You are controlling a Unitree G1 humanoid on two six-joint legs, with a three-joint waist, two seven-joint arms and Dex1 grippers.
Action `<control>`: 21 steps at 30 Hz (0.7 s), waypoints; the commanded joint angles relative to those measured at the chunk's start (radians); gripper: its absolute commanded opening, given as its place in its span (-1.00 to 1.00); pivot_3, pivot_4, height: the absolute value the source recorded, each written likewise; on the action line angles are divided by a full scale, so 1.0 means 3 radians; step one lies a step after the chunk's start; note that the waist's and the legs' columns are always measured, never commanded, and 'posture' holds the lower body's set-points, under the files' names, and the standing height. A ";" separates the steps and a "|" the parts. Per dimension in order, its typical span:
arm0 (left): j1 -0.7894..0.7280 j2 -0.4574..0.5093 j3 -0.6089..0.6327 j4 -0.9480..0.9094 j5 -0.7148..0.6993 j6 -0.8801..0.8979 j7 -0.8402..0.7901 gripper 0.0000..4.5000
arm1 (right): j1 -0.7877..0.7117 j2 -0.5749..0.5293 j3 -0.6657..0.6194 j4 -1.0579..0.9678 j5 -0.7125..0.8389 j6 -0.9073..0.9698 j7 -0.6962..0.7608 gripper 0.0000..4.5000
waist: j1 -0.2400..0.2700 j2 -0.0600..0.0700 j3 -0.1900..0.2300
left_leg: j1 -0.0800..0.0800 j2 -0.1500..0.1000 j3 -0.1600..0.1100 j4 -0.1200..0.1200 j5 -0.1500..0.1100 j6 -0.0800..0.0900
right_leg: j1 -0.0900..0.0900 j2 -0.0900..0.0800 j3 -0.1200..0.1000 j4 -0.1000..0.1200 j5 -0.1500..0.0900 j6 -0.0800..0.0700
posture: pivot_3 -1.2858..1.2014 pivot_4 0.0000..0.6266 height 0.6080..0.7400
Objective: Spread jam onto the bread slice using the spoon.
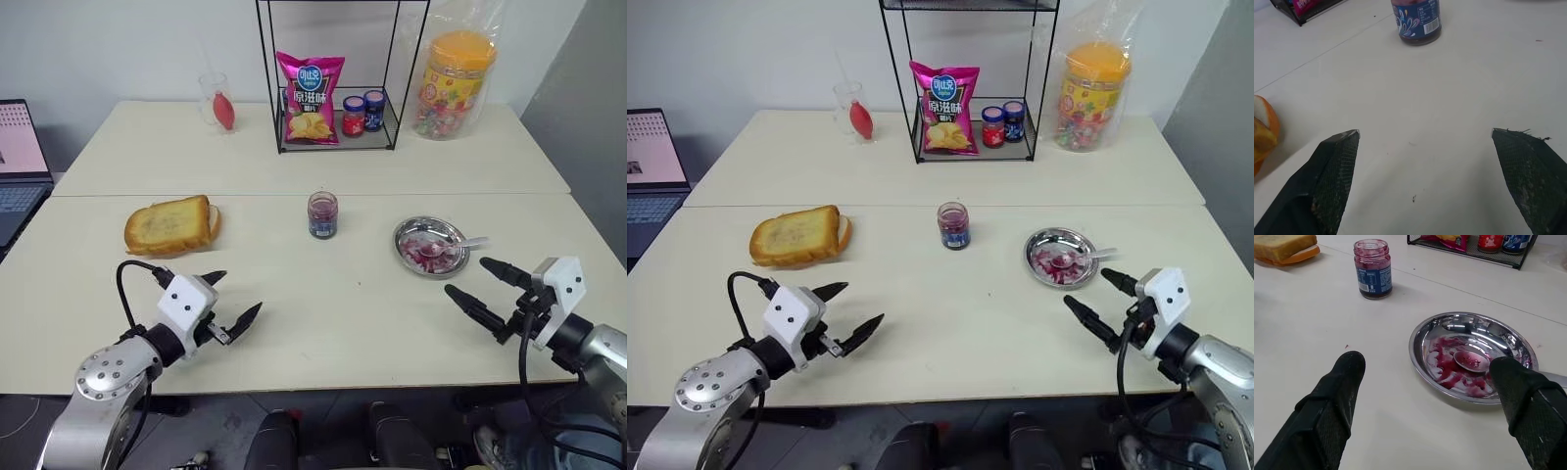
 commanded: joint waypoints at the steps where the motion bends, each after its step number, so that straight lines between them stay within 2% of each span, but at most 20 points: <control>1: 0.0051 -0.0003 0.0061 -0.0043 0.0079 -0.0219 -0.0006 1.00 | -0.0028 -0.0029 0.0030 -0.0103 -0.0015 -0.0058 0.0041 0.97 | 0.0000 0.0000 0.0000 | 0.0000 0.0000 0.0000 0.0000 0.0000 0.0000 | 0.0000 0.0000 0.0000 0.0000 0.0000 0.0000 | 0.03 -0.52 1.00; 5: 0.0004 -0.0187 0.0135 -0.0037 0.0099 -0.0263 0.0220 1.00 | -0.0081 -0.0040 0.0085 -0.0124 -0.0037 -0.0034 0.0042 0.97 | 0.0007 0.0000 0.0000 | 0.0000 0.0000 0.0000 0.0000 0.0000 0.0000 | 0.0000 0.0000 0.0000 0.0000 0.0000 0.0000 | 0.03 -0.52 1.00; 8: -0.0037 -0.0431 0.0376 -0.0030 0.0069 -0.0227 0.0562 1.00 | -0.0242 -0.0057 0.0212 -0.0173 -0.0022 0.0036 0.0037 0.97 | -0.0001 -0.0001 0.0000 | 0.0000 0.0000 0.0001 0.0001 0.0000 0.0000 | 0.0000 0.0000 0.0001 -0.0001 0.0000 0.0000 | 0.03 -0.52 1.00; 14: -0.0461 -0.0931 0.1041 0.0189 -0.0372 0.0362 0.1387 1.00 | -0.0731 -0.0104 0.0580 -0.0225 0.0008 0.0300 0.0027 0.97 | 0.0003 -0.0008 -0.0001 | 0.0002 0.0001 -0.0004 0.0005 0.0000 0.0000 | 0.0001 0.0002 -0.0006 0.0008 0.0001 0.0002 | 0.03 -0.52 1.00; 17: -0.0818 -0.1060 0.1357 0.0466 -0.0717 0.0728 0.1745 1.00 | -0.1150 -0.0066 0.0866 -0.0231 0.0028 0.0554 -0.0022 0.97 | 0.0013 -0.0009 -0.0001 | 0.0001 0.0000 -0.0005 0.0005 0.0000 0.0000 | 0.0002 0.0002 -0.0006 0.0007 0.0003 0.0005 | 0.03 -0.52 1.00; 21: -0.1096 -0.1031 0.1462 0.0713 -0.0833 0.0953 0.1911 1.00 | -0.1553 -0.0056 0.1131 -0.0155 -0.0043 0.0865 -0.0097 0.97 | 0.0019 -0.0022 -0.0001 | -0.0002 -0.0001 -0.0010 0.0009 0.0000 0.0000 | 0.0002 0.0003 -0.0010 0.0007 0.0008 0.0013 | 0.03 -0.52 1.00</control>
